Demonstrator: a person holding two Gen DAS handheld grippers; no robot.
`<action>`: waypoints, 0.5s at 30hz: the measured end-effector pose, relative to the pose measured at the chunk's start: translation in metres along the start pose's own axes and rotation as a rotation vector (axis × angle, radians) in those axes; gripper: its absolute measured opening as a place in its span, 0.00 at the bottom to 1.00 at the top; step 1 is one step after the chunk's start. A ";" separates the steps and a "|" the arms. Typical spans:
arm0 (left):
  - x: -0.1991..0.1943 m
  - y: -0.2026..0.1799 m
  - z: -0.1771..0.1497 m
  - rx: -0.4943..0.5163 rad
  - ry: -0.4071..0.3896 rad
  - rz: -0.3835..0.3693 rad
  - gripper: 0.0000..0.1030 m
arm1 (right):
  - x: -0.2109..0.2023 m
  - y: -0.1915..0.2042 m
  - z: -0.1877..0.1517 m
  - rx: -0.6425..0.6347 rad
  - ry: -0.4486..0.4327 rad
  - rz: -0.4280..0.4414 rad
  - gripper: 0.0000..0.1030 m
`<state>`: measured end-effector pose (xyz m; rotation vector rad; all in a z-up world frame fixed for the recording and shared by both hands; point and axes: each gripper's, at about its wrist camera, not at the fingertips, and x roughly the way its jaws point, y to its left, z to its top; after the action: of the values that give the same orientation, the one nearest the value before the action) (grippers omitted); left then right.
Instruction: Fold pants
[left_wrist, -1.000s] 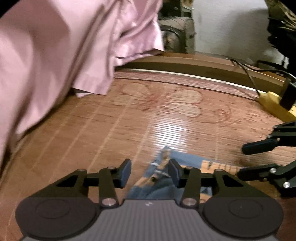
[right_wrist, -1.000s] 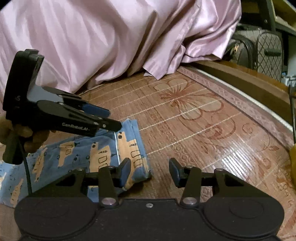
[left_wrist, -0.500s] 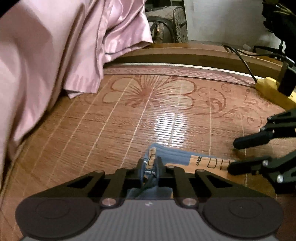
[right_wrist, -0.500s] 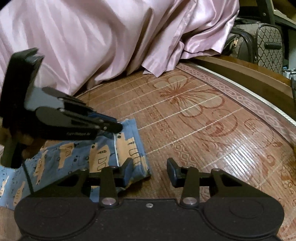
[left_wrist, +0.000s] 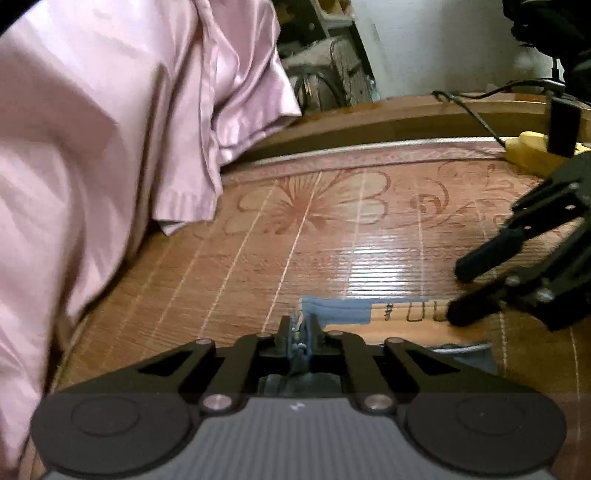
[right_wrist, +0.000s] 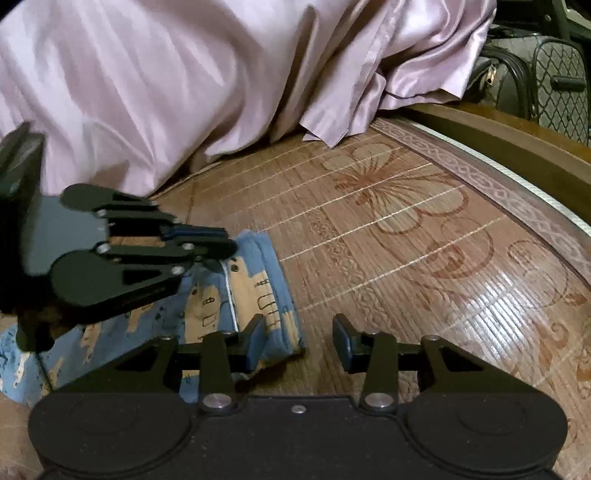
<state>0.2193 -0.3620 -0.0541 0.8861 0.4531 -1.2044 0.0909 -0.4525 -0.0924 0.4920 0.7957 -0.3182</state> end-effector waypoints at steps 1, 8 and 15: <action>0.004 0.001 0.001 -0.001 0.019 -0.016 0.16 | 0.000 0.001 -0.001 -0.009 0.001 -0.002 0.42; 0.016 0.014 0.008 -0.023 0.088 -0.073 0.23 | -0.001 0.001 0.000 -0.012 0.002 0.002 0.41; 0.008 0.005 0.003 -0.004 0.044 -0.027 0.06 | -0.002 0.000 0.000 -0.010 0.001 0.008 0.42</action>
<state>0.2265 -0.3684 -0.0563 0.9069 0.5036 -1.2102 0.0895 -0.4519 -0.0912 0.4858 0.7960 -0.3062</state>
